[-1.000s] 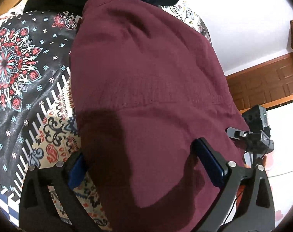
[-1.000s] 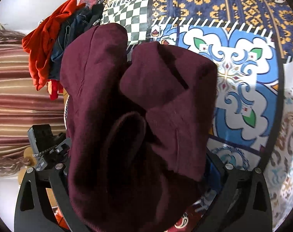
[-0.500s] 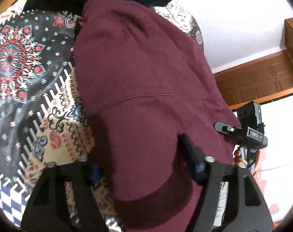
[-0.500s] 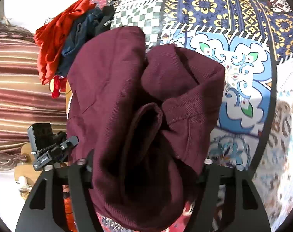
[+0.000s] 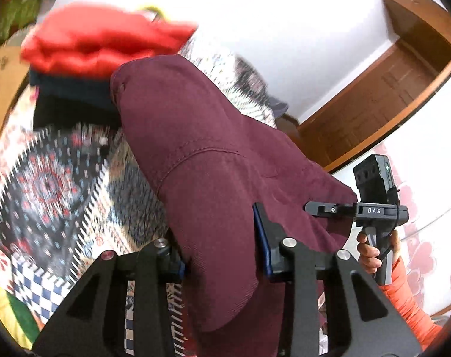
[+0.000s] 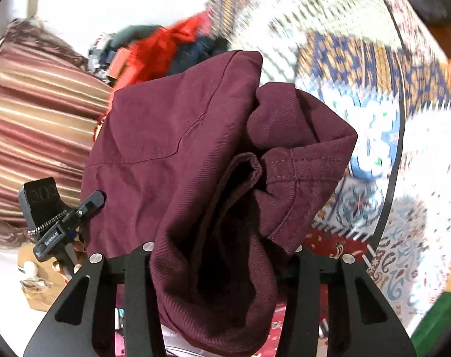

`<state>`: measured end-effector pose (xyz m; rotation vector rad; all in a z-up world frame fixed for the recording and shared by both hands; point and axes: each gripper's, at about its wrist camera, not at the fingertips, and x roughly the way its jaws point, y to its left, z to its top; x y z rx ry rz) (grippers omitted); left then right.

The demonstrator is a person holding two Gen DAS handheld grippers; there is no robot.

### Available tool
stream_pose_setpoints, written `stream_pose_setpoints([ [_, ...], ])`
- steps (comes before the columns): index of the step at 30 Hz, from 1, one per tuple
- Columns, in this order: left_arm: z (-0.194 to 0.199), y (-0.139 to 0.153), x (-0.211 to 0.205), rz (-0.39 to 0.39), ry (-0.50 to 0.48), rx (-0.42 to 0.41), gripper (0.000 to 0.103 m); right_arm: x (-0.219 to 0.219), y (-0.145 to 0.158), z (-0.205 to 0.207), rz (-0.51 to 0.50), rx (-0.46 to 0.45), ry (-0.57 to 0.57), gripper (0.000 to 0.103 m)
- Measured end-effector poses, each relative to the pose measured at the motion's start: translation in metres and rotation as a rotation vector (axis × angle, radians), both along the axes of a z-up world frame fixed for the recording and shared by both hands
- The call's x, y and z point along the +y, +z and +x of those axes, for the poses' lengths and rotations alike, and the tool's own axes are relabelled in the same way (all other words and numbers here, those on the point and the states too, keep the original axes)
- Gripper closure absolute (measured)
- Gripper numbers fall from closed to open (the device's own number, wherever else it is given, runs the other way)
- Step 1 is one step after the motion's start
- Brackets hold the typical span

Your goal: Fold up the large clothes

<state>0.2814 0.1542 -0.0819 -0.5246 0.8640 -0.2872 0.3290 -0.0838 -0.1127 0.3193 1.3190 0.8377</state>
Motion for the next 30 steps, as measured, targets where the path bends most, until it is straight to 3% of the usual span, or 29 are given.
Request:
stream_pose_setpoints([
  [6,-0.022,0.075,0.015,0.054,0.006,-0.174,0.067,0.022,0.075,0.007,0.07,-0.135,-0.003,0.062],
  [10,-0.012,0.12,0.043,0.078,0.037,-0.259,0.067,0.055,0.122,0.021,0.1,-0.227,0.001,0.062],
  [17,0.019,0.172,0.117,0.117,0.074,-0.341,0.067,0.123,0.154,0.065,0.162,-0.29,0.022,0.062],
  [21,0.062,0.166,0.17,0.129,0.107,-0.325,0.067,0.169,0.145,0.102,0.167,-0.293,0.021,0.062],
  [25,0.114,0.14,0.215,0.098,0.155,-0.272,0.067,0.205,0.113,0.141,0.17,-0.253,0.009,0.062],
  [28,0.154,0.098,0.239,0.069,0.202,-0.192,0.066,0.233,0.063,0.173,0.132,-0.205,-0.012,0.062],
  [30,0.183,0.054,0.252,0.075,0.25,-0.084,0.066,0.247,0.032,0.19,0.091,-0.177,-0.02,0.06],
])
